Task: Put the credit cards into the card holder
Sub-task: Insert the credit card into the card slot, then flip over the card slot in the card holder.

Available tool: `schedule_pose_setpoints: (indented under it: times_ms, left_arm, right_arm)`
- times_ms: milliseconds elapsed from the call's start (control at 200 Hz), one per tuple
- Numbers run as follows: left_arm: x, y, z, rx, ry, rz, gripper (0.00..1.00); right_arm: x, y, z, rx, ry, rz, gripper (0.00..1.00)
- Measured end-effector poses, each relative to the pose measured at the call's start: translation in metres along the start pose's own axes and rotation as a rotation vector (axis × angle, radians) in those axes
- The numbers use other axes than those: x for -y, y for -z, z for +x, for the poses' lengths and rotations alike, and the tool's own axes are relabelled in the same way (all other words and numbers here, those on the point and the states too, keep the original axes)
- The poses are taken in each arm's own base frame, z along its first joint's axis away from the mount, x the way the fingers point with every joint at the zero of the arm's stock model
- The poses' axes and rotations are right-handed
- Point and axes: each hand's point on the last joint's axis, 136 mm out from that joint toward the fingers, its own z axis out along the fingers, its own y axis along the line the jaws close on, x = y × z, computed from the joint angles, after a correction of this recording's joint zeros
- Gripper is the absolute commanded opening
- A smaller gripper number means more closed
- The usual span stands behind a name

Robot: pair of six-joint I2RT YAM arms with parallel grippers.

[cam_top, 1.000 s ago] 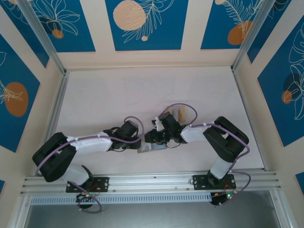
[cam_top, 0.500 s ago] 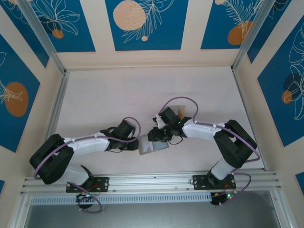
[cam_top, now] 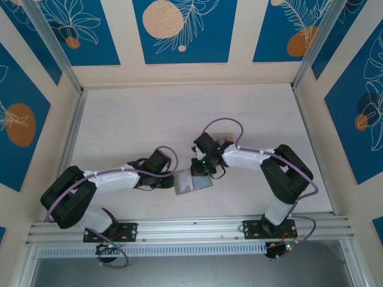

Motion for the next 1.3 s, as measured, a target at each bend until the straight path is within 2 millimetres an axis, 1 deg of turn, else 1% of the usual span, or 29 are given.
schedule_pose_setpoints:
  times_ms: [105,270,365,500,545,595,645,750,835,955,1080,1190,1301]
  left_arm:
    - [0.0,-0.001,0.0,-0.005,-0.003,0.0,0.17]
    - [-0.001,-0.005,0.001,-0.036,-0.001,-0.019,0.17]
    - [0.0,-0.006,0.001,-0.051,0.001,-0.029,0.17]
    - [0.0,-0.006,0.002,-0.061,0.002,-0.037,0.17]
    - [0.0,-0.006,0.002,-0.061,0.002,-0.037,0.17]
    - [0.0,-0.006,0.002,-0.06,0.002,-0.038,0.17]
    - [-0.001,-0.006,0.002,-0.06,0.003,-0.038,0.17]
    - [-0.001,-0.006,0.002,-0.059,0.005,-0.04,0.17]
    - [-0.001,-0.006,0.002,-0.058,0.005,-0.038,0.17]
    - [-0.001,-0.007,0.002,-0.052,0.007,-0.034,0.17]
    - [-0.001,-0.006,0.002,-0.048,0.008,-0.031,0.17]
    - [-0.001,-0.006,0.002,-0.048,0.007,-0.031,0.17]
    - [-0.001,-0.006,0.002,-0.047,0.007,-0.031,0.17]
  right_arm:
    - [0.002,-0.01,0.004,-0.02,0.006,0.022,0.0]
    - [-0.01,-0.016,0.002,-0.027,0.031,0.013,0.0]
    - [-0.012,-0.018,0.002,-0.034,0.032,0.006,0.0]
    - [-0.013,-0.017,0.002,-0.034,0.032,-0.002,0.05]
    - [-0.013,-0.016,0.001,-0.028,0.034,0.002,0.08]
    - [-0.012,-0.011,0.0,-0.015,0.038,0.015,0.16]
    - [-0.011,-0.003,-0.003,0.012,0.059,0.035,0.22]
    - [-0.008,0.019,-0.011,0.071,0.1,0.091,0.3]
    - [-0.004,0.027,-0.018,0.098,0.123,0.143,0.35]
    - [0.006,0.027,-0.021,0.096,0.149,0.215,0.4]
    - [0.018,0.015,-0.019,0.063,0.165,0.287,0.45]
    - [0.025,0.002,-0.015,0.039,0.187,0.34,0.44]
    - [0.021,0.001,-0.015,0.045,0.209,0.354,0.36]
